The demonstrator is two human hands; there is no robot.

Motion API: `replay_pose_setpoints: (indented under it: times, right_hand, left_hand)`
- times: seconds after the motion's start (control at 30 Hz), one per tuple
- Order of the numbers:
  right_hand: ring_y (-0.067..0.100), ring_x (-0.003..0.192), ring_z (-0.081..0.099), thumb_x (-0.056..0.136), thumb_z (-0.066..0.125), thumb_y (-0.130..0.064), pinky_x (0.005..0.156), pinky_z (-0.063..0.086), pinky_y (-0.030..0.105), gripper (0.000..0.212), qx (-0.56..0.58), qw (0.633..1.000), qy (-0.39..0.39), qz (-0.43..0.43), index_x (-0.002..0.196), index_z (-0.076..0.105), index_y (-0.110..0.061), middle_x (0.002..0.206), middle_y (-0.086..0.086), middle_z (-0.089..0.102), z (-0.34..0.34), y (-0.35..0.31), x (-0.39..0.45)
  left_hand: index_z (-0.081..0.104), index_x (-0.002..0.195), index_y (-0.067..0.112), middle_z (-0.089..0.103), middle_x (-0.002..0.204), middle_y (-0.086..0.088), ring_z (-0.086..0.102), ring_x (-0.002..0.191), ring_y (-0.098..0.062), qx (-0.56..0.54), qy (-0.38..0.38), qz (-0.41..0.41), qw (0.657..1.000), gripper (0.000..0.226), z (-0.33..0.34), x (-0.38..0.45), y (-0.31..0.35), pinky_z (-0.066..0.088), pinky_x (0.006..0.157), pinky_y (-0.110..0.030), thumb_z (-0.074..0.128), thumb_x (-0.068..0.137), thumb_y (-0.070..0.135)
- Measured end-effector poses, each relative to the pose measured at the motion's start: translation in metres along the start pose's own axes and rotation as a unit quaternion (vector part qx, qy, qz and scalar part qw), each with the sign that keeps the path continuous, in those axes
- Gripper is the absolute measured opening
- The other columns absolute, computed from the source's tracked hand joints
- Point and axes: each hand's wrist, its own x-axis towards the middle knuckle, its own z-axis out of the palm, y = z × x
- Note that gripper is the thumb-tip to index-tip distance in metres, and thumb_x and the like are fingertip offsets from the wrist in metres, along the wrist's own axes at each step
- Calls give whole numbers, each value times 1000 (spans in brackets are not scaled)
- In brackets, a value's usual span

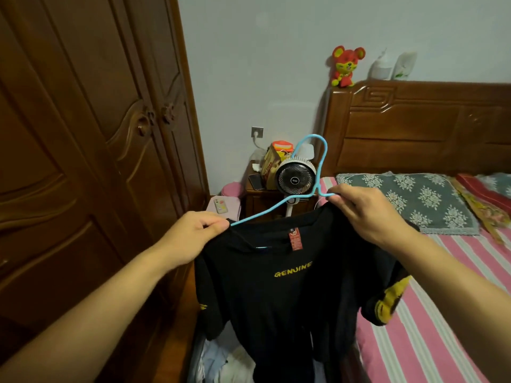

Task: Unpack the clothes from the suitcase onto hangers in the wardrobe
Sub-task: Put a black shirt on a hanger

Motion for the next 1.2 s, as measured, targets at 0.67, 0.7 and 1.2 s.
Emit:
replay_pose_setpoints:
  times: [0.67,0.7,1.2]
  right_hand:
    - [36,73,63,100,34,-48,62,42,36,49,112,987,101,-53,100,63,-9,79,12,67,-29,58,-8]
    - [33,73,63,101,32,-52,62,40,35,53,116,986,96,-65,100,64,-9,78,11,67,-29,56,-7]
    - [33,76,62,101,31,-52,64,49,43,47,103,967,-26,-230,97,59,-14,80,6,65,-20,-7,12]
  left_hand:
    - [49,144,37,51,135,15,48,130,-8,167,221,-91,956,43,52,-70,92,40,110,-36,40,103,50]
    - [50,137,43,57,131,15,54,125,-8,138,187,-124,965,40,52,-75,87,46,106,-39,38,101,54]
    - [38,89,26,48,77,10,59,78,-23,417,124,-67,898,27,85,-71,162,45,66,-40,33,105,47]
